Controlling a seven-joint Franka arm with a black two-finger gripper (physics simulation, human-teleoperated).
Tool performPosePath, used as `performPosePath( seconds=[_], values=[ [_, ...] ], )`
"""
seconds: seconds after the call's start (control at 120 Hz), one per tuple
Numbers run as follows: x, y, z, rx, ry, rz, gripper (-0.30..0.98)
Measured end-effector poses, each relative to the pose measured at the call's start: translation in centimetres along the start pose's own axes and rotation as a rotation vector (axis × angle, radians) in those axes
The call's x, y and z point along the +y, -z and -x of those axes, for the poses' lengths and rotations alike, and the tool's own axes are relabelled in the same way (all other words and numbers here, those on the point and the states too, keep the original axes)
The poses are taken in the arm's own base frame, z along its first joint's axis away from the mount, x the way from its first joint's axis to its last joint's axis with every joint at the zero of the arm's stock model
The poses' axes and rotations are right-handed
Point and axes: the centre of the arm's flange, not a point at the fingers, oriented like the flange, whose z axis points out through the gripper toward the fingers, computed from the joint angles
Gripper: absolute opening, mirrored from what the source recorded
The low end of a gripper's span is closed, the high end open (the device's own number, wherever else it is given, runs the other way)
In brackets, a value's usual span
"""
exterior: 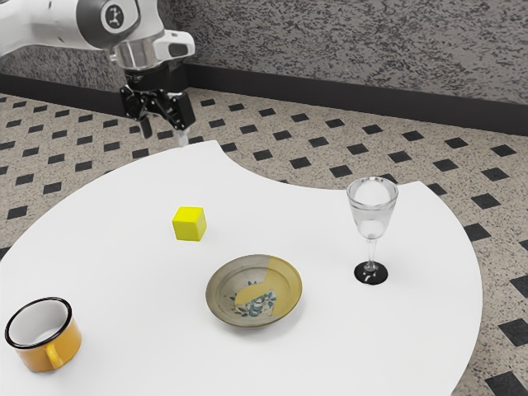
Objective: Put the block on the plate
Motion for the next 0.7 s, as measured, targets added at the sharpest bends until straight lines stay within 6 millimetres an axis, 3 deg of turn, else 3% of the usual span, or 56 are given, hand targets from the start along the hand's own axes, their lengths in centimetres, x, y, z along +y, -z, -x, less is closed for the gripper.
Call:
performPosePath(
  seconds=[0.267, 0.433, 0.517, 0.7],
  values=[
    [0.0, 0.0, -0.1, 0.004, -0.010, -0.001, 0.69],
    [-0.7, -1.8, -1.0, -0.027, -0.002, -0.002, 0.69],
    [-2.7, -3.5, -2.0, -0.041, 0.040, 0.011, 0.69],
    [-7.1, -8.1, -6.1, -0.048, 0.129, -0.007, 0.69]
  ],
)
